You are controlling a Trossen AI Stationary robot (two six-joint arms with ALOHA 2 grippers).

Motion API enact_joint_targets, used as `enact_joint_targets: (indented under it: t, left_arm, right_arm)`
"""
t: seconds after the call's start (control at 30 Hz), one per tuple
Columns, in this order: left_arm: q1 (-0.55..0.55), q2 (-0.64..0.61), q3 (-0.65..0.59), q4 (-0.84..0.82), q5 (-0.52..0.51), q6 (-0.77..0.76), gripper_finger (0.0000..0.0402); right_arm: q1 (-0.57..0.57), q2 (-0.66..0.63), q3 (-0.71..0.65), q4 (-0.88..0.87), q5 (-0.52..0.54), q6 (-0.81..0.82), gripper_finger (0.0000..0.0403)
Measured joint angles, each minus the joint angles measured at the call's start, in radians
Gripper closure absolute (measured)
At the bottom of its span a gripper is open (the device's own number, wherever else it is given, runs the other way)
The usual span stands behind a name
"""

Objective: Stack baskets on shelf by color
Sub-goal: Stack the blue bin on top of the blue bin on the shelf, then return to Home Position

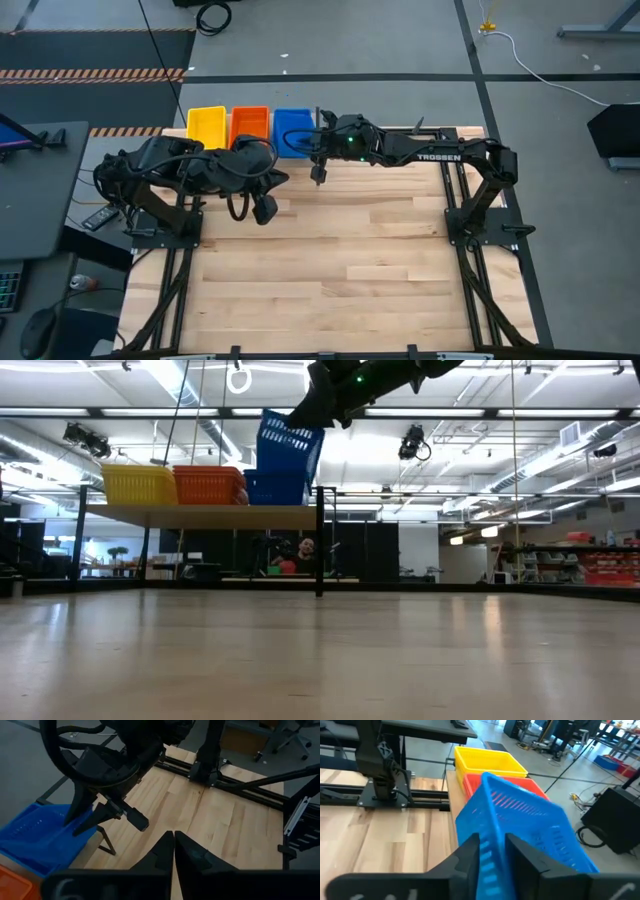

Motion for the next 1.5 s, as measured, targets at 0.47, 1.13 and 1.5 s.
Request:
enact_joint_targets:
  t: [0.47,1.13,1.5]
  left_arm:
    - [-0.018,0.000,0.000,0.000,0.001,-0.021,0.0387]
    - [-0.018,0.000,0.000,-0.001,0.000,-0.040,0.0384]
    - [-0.018,0.000,0.000,-0.001,0.000,-0.039,0.0387]
  right_arm:
    - [0.000,0.000,0.000,0.000,0.050,-0.001,0.0281]
    - [-0.031,0.000,0.000,-0.044,0.046,-0.011,0.0314]
    - [-0.055,0.000,0.000,-0.094,0.046,0.012,0.0305]
